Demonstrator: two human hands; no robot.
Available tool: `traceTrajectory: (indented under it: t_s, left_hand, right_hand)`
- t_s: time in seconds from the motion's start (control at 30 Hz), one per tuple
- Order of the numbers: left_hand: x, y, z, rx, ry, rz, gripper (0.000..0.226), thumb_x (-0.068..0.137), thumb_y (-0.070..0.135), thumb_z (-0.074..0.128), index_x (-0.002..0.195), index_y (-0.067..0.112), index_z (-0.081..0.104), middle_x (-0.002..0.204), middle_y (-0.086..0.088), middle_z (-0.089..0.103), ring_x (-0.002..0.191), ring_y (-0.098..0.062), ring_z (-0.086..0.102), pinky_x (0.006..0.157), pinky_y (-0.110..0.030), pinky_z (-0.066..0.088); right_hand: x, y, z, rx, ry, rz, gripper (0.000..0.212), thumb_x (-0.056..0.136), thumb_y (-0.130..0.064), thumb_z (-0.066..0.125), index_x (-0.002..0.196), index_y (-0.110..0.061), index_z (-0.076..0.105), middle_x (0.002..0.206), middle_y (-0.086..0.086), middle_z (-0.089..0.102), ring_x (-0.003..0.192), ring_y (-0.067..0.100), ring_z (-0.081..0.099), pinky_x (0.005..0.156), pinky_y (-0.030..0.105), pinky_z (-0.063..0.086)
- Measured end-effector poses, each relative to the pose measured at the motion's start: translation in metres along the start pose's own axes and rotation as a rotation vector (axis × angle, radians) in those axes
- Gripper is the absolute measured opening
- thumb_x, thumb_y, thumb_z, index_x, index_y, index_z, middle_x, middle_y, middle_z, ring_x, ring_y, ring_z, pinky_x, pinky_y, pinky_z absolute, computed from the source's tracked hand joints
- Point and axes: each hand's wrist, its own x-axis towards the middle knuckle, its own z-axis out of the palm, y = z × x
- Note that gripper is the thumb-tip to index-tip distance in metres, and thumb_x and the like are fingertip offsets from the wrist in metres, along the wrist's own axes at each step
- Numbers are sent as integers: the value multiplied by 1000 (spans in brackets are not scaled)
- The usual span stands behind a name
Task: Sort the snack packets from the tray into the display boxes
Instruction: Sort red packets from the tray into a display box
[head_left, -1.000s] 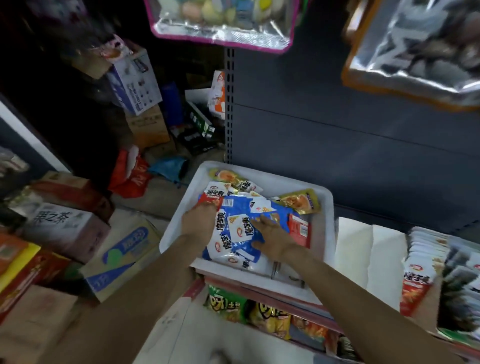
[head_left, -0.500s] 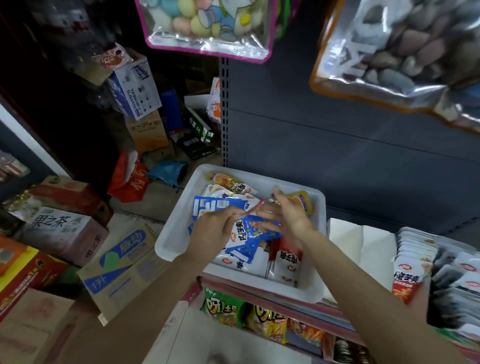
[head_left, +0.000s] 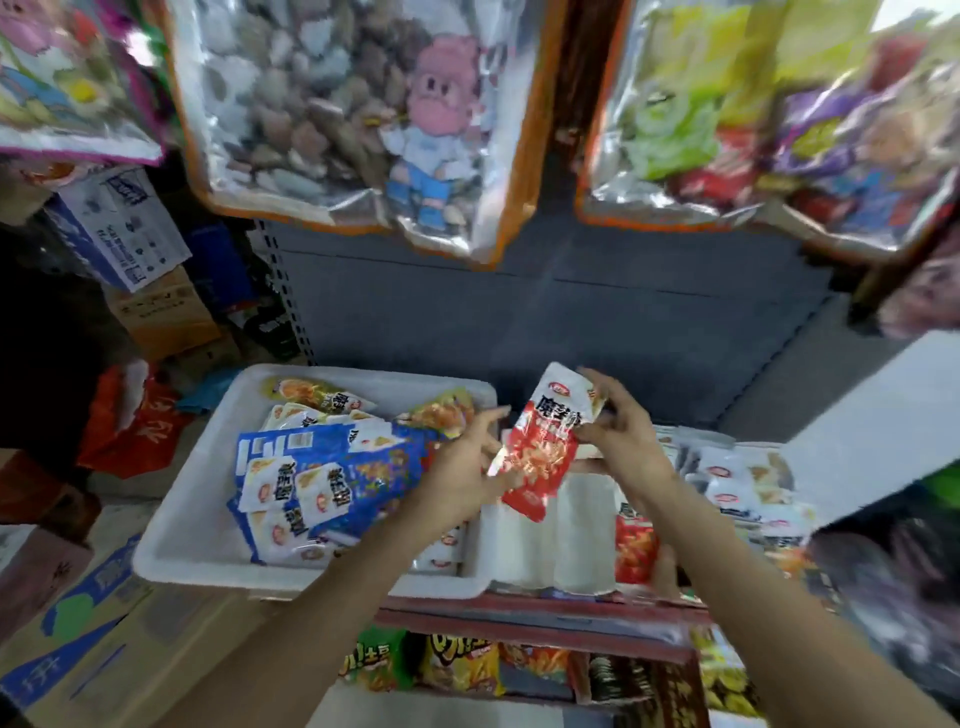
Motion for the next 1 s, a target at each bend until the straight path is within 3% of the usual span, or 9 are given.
traceTrajectory:
  t_s: [0.1, 0.23, 0.3, 0.37, 0.47, 0.63, 0.7, 0.83, 1.0]
  left_hand:
    - [13, 21, 38, -12, -77, -13, 71, 77, 7, 74, 130, 33, 35, 85, 11, 57, 77, -1, 59, 67, -14, 50]
    - [25, 34, 85, 30, -152, -40, 47, 77, 9, 73, 118, 17, 52, 103, 0, 67, 97, -16, 66, 83, -35, 56]
    - [27, 36, 103, 44, -138, -62, 38, 79, 12, 73, 112, 14, 55, 109, -1, 68, 99, -16, 66, 85, -34, 55]
    - [29, 37, 116, 102, -98, -69, 37, 80, 17, 72, 112, 13, 56, 111, -1, 67, 97, -12, 64, 83, -28, 54]
    - [30, 31, 125, 314, 14, -54, 46, 81, 22, 72, 122, 17, 52, 125, 0, 56, 110, -10, 53, 84, -16, 42]
    - [27, 22, 119, 746, 178, -76, 78, 82, 34, 69, 146, 24, 25, 155, 0, 20, 142, -19, 19, 113, -32, 24]
    - [28, 17, 114, 798, 150, -111, 88, 81, 37, 70, 149, 23, 16, 159, 1, 7, 146, -21, 8, 116, -34, 18]
    - [29, 11, 110, 728, 97, -175, 93, 82, 33, 71, 151, 20, 10, 159, 2, 4, 145, -19, 14, 116, -33, 25]
    - [29, 12, 111, 710, 57, -177, 91, 83, 32, 69, 151, 17, 10, 159, 1, 2, 145, -21, 17, 113, -34, 30]
  right_hand:
    - [-8, -4, -43, -80, 36, -55, 47, 87, 11, 52, 112, -29, 53, 91, 0, 60, 79, 11, 64, 51, 26, 56]
    - [-11, -3, -87, -184, 55, -126, 22, 88, 2, 59, 91, -19, 60, 77, 0, 61, 55, -1, 62, 46, 18, 51]
    - [-9, -1, -102, -275, 69, -139, 13, 87, 0, 62, 91, -13, 63, 75, -1, 64, 58, 1, 63, 51, 23, 54]
    - [-6, 3, -112, -393, 81, -166, 12, 86, -7, 65, 91, -18, 64, 80, 2, 67, 71, 15, 67, 65, 38, 58]
    - [-1, 8, -121, -635, 65, -212, 11, 87, -14, 64, 97, -18, 67, 90, 7, 69, 80, 23, 64, 73, 34, 53]
    - [2, 13, -119, -797, -2, -257, 13, 89, -14, 60, 100, -15, 67, 84, 2, 64, 76, 16, 55, 65, 24, 36]
    - [3, 12, -117, -795, -12, -275, 14, 90, -14, 60, 102, -12, 67, 86, 4, 64, 77, 15, 54, 59, 19, 32]
    - [4, 16, -116, -840, -20, -288, 13, 92, -16, 57, 102, -13, 65, 87, -1, 63, 78, 12, 55, 53, 5, 33]
    - [10, 38, -118, -1107, -106, -252, 6, 87, -9, 55, 84, -13, 58, 100, 7, 59, 91, 24, 57, 66, 25, 39]
